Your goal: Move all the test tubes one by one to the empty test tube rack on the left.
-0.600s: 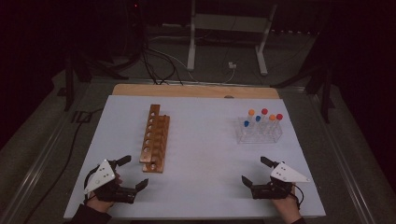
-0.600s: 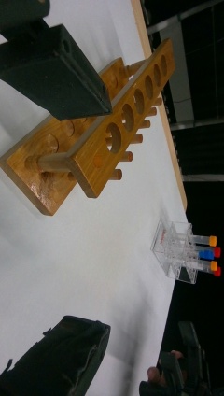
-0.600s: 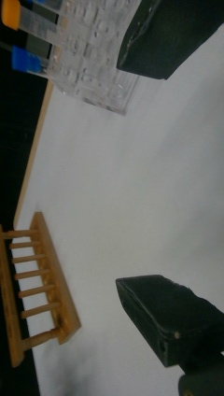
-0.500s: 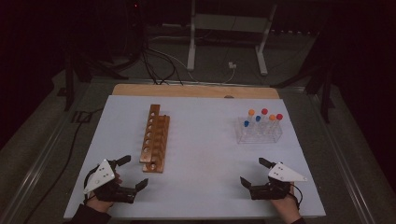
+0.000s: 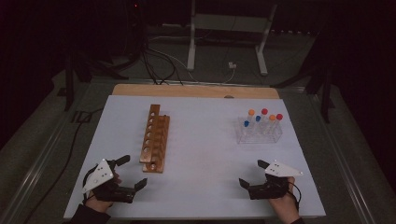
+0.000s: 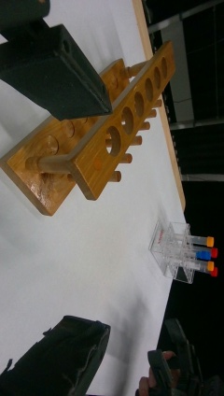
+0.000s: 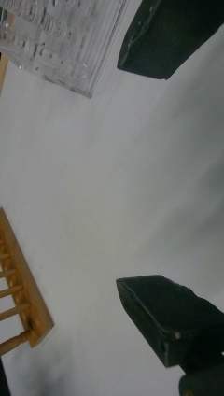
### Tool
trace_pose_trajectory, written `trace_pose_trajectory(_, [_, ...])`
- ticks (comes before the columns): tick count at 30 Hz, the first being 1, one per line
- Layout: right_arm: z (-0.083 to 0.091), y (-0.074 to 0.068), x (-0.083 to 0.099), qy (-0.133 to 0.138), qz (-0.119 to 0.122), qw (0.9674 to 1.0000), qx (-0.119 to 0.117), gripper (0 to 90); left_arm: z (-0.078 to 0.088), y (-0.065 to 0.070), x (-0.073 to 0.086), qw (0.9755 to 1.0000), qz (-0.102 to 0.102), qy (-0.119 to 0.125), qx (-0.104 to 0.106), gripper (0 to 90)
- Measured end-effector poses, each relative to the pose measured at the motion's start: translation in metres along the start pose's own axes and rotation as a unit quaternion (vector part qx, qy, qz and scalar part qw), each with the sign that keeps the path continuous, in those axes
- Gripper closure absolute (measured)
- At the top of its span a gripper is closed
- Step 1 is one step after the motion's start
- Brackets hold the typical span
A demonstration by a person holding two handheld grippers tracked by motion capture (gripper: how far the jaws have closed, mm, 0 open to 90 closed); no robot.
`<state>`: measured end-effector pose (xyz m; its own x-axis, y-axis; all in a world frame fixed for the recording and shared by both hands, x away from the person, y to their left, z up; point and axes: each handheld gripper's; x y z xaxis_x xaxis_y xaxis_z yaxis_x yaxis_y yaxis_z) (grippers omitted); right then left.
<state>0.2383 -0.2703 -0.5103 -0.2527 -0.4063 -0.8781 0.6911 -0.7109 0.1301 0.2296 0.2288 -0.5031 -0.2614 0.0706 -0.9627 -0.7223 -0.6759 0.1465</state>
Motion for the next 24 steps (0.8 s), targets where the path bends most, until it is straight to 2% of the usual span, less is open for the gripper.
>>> trace_pose_trajectory(5, [0.006,-0.002,-0.010,-0.003,-0.002,0.9999,0.010,0.0,0.000,0.000,0.000,1.0000,-0.002,-0.001,0.000,0.5])
trace_pose_trajectory(15, [0.021,-0.002,-0.035,0.015,-0.005,0.9996,0.025,0.8,-0.001,0.001,0.000,1.0000,-0.003,-0.001,0.001,0.5])
trace_pose_trajectory(18, [0.024,0.003,-0.043,0.020,-0.013,0.9996,0.016,0.0,0.000,0.001,0.000,1.0000,-0.003,-0.002,0.000,0.5])
trace_pose_trajectory(24, [0.023,0.010,-0.059,0.028,-0.004,0.9994,0.019,0.0,-0.001,0.001,0.000,1.0000,-0.003,-0.003,0.000,0.5])
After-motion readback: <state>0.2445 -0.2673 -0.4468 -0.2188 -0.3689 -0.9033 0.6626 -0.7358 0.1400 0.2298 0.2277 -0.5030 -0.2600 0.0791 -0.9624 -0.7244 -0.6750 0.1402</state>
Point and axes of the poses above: each handheld gripper's, and its own axes: z roughly backward along the jaws, x roughly out of its underside, y roughly to its right, and after that the axes turned 9 degrees about z, right-handed
